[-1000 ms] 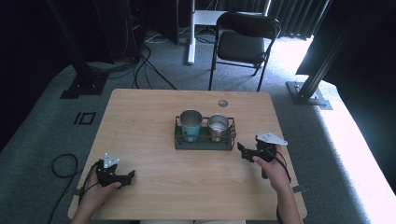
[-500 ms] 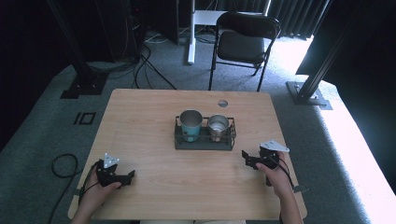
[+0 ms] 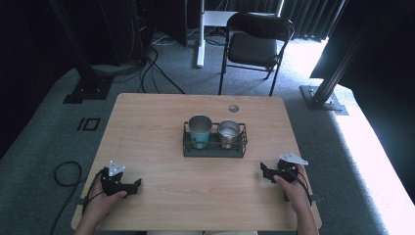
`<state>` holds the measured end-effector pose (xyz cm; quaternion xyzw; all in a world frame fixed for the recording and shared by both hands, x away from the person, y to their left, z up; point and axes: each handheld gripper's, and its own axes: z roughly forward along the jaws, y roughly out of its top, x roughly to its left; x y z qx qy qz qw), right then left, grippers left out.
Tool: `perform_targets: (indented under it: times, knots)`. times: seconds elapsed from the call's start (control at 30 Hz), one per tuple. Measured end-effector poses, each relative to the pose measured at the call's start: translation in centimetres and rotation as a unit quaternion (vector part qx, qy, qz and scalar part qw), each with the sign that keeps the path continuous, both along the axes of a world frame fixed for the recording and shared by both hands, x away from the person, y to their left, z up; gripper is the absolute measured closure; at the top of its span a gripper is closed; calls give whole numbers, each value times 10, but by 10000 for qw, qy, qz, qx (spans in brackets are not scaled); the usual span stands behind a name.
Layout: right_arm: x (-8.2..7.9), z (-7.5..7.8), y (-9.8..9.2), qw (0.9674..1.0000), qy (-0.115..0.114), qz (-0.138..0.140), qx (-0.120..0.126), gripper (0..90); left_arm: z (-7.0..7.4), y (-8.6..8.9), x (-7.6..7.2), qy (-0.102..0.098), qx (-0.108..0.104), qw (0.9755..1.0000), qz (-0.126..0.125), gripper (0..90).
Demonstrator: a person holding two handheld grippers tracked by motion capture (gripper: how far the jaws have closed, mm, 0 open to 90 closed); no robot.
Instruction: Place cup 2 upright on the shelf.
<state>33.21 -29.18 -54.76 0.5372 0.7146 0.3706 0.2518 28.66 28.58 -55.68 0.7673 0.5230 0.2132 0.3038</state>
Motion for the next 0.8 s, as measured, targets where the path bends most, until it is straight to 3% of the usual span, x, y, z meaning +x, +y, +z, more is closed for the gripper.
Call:
perform_targets:
  times: [0.3,0.5,0.63,0.8]
  knots:
    - [-3,-4,-9,9992,164,-347,-113,117,0,0,0,1,-3,10000,2,26]
    - [-5,-6,-15,9971,261,-711,38,117,0,0,0,1,-3,10000,6,26]
    - [-6,-7,-16,9966,283,-779,-3,117,0,0,0,0,-3,10000,6,26]
    - [-11,-9,-21,9939,360,-1037,145,117,0,0,0,-1,-4,10000,4,25]
